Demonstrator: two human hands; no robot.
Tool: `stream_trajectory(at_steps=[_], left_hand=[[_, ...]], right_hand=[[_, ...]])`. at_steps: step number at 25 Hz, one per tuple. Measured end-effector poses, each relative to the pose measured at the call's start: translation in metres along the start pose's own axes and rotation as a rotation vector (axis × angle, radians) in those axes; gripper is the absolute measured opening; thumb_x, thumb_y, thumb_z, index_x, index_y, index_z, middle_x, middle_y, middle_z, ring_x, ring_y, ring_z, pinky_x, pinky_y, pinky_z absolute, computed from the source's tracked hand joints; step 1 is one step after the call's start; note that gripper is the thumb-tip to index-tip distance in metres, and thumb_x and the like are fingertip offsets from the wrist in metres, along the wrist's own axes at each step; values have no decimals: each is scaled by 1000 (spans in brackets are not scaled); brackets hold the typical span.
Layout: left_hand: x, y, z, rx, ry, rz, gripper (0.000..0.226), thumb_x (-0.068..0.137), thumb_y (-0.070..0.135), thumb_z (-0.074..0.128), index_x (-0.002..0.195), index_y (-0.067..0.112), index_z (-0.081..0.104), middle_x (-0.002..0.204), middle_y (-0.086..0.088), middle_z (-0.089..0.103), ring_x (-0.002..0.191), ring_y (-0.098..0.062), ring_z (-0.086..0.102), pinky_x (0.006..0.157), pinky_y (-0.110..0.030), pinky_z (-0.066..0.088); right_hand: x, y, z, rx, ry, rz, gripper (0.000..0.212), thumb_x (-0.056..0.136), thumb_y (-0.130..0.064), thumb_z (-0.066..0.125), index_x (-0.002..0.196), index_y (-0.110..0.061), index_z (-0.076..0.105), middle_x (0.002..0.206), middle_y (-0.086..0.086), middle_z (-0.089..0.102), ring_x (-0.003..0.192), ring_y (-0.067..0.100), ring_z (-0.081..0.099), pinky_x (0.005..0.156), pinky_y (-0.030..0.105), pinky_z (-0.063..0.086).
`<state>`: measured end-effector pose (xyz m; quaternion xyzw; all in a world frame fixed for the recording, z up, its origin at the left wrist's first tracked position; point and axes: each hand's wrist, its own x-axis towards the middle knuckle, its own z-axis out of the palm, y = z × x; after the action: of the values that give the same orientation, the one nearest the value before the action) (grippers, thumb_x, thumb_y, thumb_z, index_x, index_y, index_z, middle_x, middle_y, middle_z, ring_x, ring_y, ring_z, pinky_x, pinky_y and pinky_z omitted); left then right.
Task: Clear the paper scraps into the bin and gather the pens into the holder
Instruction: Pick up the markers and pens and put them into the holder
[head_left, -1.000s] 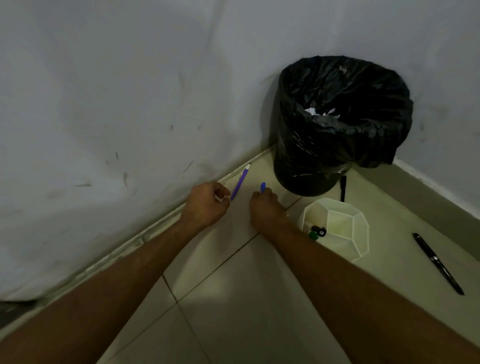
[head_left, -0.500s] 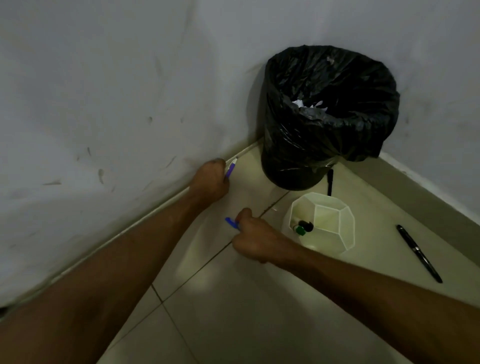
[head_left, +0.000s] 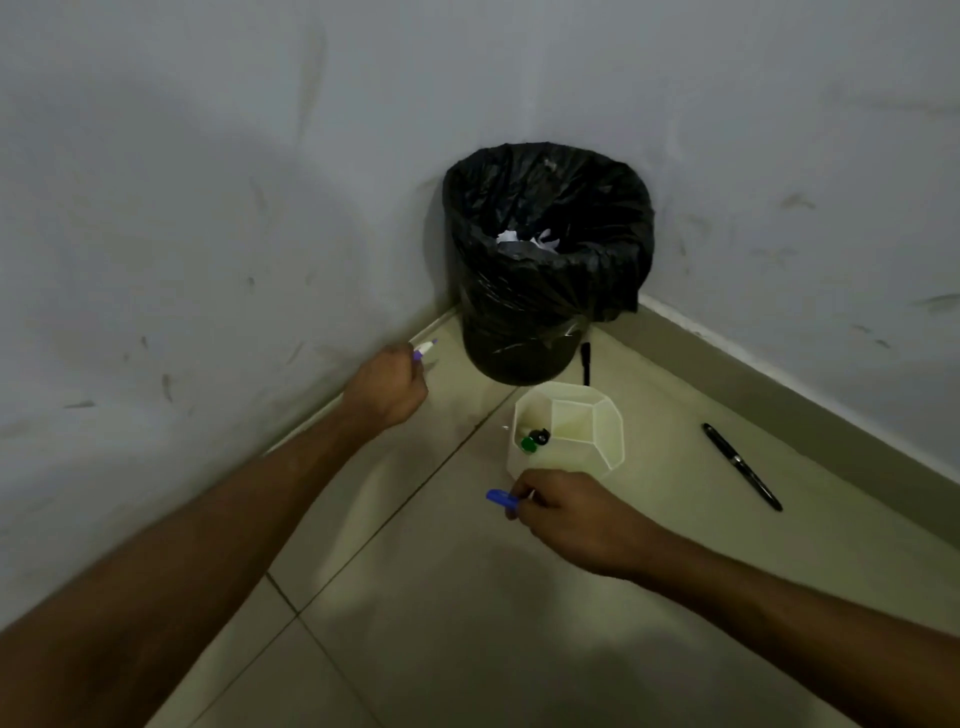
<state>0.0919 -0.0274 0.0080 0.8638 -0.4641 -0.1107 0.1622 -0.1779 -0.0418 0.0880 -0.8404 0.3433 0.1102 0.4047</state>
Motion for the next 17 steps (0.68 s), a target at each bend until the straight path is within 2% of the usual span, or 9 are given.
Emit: stream_trajectory(at_steps=[2, 4, 5, 7, 9, 11, 13, 15, 17], left_hand=[[-16, 17, -16, -115, 13, 12, 28, 99, 31, 38, 110, 8, 52, 99, -21, 64, 93, -39, 60, 72, -36, 40], [-29, 38, -34, -201, -20, 44, 28, 101, 32, 35, 112, 13, 54, 92, -14, 62, 90, -35, 61, 71, -34, 39], [-35, 49, -43, -263, -38, 52, 27, 102, 31, 36, 112, 15, 55, 88, -11, 61, 85, -34, 61, 69, -35, 43], [-44, 73, -62, -472, -74, 23, 20, 101, 30, 43, 108, 17, 57, 82, -11, 62, 73, -29, 64, 66, -40, 53], [-48, 97, -78, -662, -95, 21, 15, 98, 27, 52, 104, 17, 62, 84, -14, 68, 70, -24, 68, 66, -40, 58], [-46, 118, -90, -691, -84, 71, 15, 93, 25, 60, 103, 17, 67, 84, -8, 74, 76, -17, 72, 70, -31, 57], [-42, 138, -94, -737, -62, 113, 15, 91, 20, 64, 104, 14, 69, 84, -2, 77, 80, -11, 74, 72, -27, 57], [-35, 154, -91, -768, -36, 137, 15, 91, 14, 64, 105, 11, 68, 86, -3, 76, 82, -9, 73, 74, -27, 60], [-28, 166, -79, -765, -25, 143, 14, 90, 10, 64, 104, 9, 67, 89, -5, 75, 85, -11, 73, 77, -30, 61]], right_hand=[[-12, 4, -9, 87, 94, -20, 25, 99, -30, 47, 109, -18, 66, 88, -6, 62, 75, 7, 58, 68, 25, 49], [-21, 9, -18, 167, 163, -48, 27, 100, -37, 47, 114, -22, 65, 100, -9, 59, 83, 6, 58, 72, 24, 51], [-25, 13, -23, 179, 193, -62, 28, 100, -39, 47, 116, -24, 64, 104, -10, 58, 86, 5, 58, 73, 22, 50], [-31, 23, -36, 162, 291, -81, 26, 99, -39, 48, 111, -25, 65, 97, -10, 60, 83, 7, 58, 66, 20, 46], [-36, 36, -53, 164, 467, -73, 25, 98, -38, 51, 105, -22, 69, 92, -5, 64, 83, 13, 59, 67, 28, 48], [-36, 52, -71, 224, 662, -42, 25, 96, -37, 56, 105, -20, 72, 94, -4, 66, 86, 11, 59, 71, 29, 48], [-34, 66, -85, 431, 823, -32, 23, 95, -35, 59, 105, -17, 71, 86, -3, 67, 77, 10, 60, 69, 29, 49], [-31, 75, -91, 599, 913, -39, 19, 96, -30, 59, 103, -15, 68, 82, 0, 69, 72, 11, 65, 69, 30, 55], [-27, 79, -89, 664, 937, -45, 13, 96, -26, 59, 101, -17, 67, 82, -1, 72, 74, 10, 70, 74, 29, 60]])
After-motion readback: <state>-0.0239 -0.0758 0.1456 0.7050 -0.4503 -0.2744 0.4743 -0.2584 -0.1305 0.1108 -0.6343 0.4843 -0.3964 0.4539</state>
